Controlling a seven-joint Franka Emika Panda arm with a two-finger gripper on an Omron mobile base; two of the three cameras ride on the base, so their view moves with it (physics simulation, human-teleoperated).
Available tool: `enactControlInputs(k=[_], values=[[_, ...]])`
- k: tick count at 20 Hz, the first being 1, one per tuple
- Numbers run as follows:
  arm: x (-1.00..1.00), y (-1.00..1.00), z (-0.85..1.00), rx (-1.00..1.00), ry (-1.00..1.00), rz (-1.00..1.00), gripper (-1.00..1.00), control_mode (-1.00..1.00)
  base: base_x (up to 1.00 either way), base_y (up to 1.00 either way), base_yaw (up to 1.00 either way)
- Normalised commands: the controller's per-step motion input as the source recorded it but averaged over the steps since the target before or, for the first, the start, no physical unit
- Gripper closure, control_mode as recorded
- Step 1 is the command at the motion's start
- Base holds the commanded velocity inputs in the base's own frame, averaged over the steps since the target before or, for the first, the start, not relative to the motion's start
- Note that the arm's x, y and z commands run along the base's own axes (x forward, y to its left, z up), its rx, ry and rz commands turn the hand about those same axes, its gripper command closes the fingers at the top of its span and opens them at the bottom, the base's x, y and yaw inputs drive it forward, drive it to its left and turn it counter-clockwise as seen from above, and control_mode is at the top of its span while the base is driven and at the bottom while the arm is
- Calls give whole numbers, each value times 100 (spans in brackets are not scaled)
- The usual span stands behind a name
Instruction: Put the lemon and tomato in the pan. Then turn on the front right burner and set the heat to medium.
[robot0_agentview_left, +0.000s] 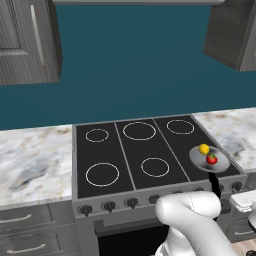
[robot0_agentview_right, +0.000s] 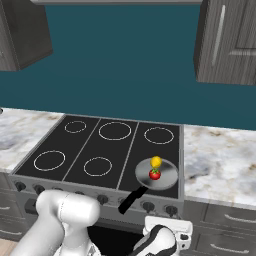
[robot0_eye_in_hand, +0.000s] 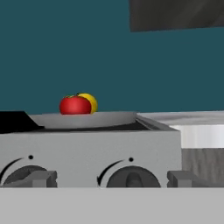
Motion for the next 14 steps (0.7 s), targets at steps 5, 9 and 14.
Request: enactControlInputs(k=[5, 9, 14], values=[[0, -13, -32, 0, 0, 0, -100, -100, 0, 0, 0], [0, -9, -1, 0, 0, 0, -100, -100, 0, 0, 0], [0, -11, 0, 0, 0, 0, -100, -100, 0, 0, 0]])
